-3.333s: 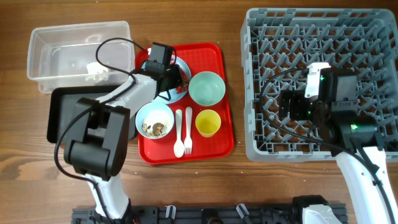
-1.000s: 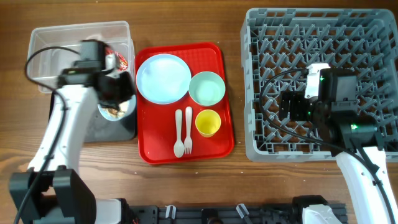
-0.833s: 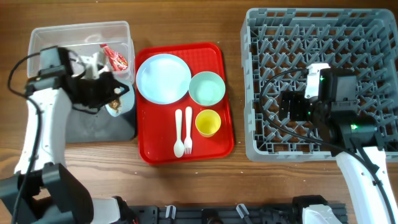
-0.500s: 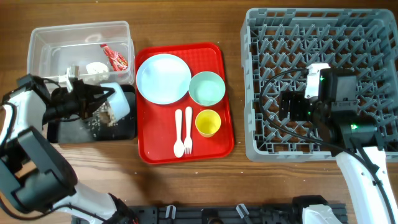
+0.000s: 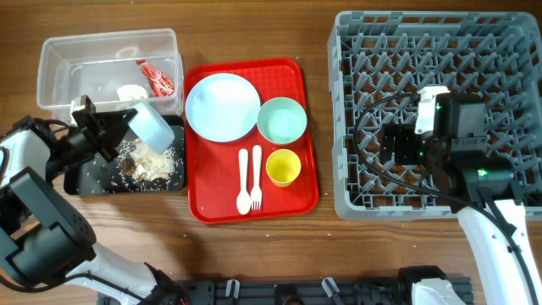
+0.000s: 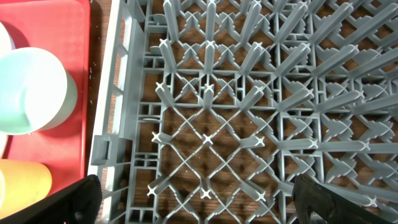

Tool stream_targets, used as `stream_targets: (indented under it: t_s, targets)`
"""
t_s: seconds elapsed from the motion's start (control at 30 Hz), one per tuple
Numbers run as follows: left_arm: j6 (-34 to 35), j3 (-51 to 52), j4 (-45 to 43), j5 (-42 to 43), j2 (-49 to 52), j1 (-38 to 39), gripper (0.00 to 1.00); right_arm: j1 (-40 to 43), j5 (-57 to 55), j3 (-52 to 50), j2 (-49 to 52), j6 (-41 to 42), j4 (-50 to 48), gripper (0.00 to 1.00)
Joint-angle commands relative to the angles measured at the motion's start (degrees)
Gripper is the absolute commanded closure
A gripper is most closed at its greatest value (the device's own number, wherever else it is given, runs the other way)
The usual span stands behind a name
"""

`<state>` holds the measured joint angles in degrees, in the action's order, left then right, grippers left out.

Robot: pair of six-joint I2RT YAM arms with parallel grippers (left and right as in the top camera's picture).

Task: Sort waste into correct bins and load items into the dishwasher rack

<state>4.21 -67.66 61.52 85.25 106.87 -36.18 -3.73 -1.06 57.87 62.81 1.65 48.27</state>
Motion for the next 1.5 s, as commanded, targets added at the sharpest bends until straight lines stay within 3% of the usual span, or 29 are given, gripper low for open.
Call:
stream_targets:
  t_s: [0.0,0.27,0.3,0.37,0.4,0.47,0.53,0.73,0.87,0.97,1.03,1.1,1.2,1.3,1.37,1.4,1.47]
  targets:
    - [0.8,0.3,0.1,2.8,0.2,-0.4,0.96,-0.2,1.1,1.3,0.4,0.0,0.0,0.00]
    - [0.7,0.3,0.0,3.8,0.2,-0.4,0.96,-0.2,1.1,1.3,0.4,0.0,0.0,0.00]
    - [0.1,0.3,-0.2,2.6,0.2,-0.4,0.96,-0.2,1.1,1.3,0.4,0.0,0.0,0.00]
    - [-1.4,0.3,-3.1,-9.9,0.2,-0.4,0.96,-0.2,1.1,1.3,0.4,0.0,0.0,0.00]
    - [-2.4,0.3,-3.2,-8.1,0.2,-0.1,0.96,-0.2,1.1,1.3,0.4,0.0,0.0,0.00]
    - [-5.4,0.3,-2.6,4.9,0.2,0.2,0.96,-0.2,1.1,1.3,0.4,0.0,0.0,0.00]
    - [-5.3,0.2,-2.8,3.9,0.0,0.2,0.96,-0.2,1.1,1.3,0.4,0.0,0.0,0.00]
    - [-2.9,-0.8,-5.7,-18.8,-9.5,11.9,0.96,-0.2,1.1,1.3,0.4,0.0,-0.1,0.00]
    - [8.0,-3.4,-19.1,-41.7,-15.2,28.3,0.96,-0.2,1.1,1.3,0.4,0.0,-0.2,0.00]
    - [10.4,-3.4,-27.7,-56.8,-14.5,39.3,0.96,-0.2,1.1,1.3,0.4,0.0,-0.2,0.00]
    - [10.4,-3.4,-32.0,-74.1,-11.3,48.6,0.96,-0.2,1.1,1.3,0.4,0.0,-0.2,0.00]
    - [10.4,-3.4,-33.9,-80.9,-8.1,51.7,0.96,-0.2,1.2,1.3,0.4,0.0,-0.2,0.00]
    - [10.4,-3.4,-37.1,-81.5,-2.9,53.6,0.96,-0.2,1.2,1.3,0.3,0.0,-0.1,0.00]
    - [10.4,-3.4,-37.7,-81.2,-1.1,53.8,0.85,-0.2,1.2,1.3,0.4,0.0,0.1,0.00]
    - [10.4,-4.1,-36.2,-79.2,-3.4,53.8,0.50,-0.2,1.1,1.3,0.3,0.0,0.1,0.00]
    - [10.4,-4.6,-34.8,-78.1,-4.9,53.8,0.43,-0.2,1.1,1.3,0.4,0.0,0.1,0.00]
    - [10.4,-4.9,-30.2,-71.4,-9.7,54.1,0.40,-0.2,1.1,1.3,0.4,0.0,0.0,0.00]
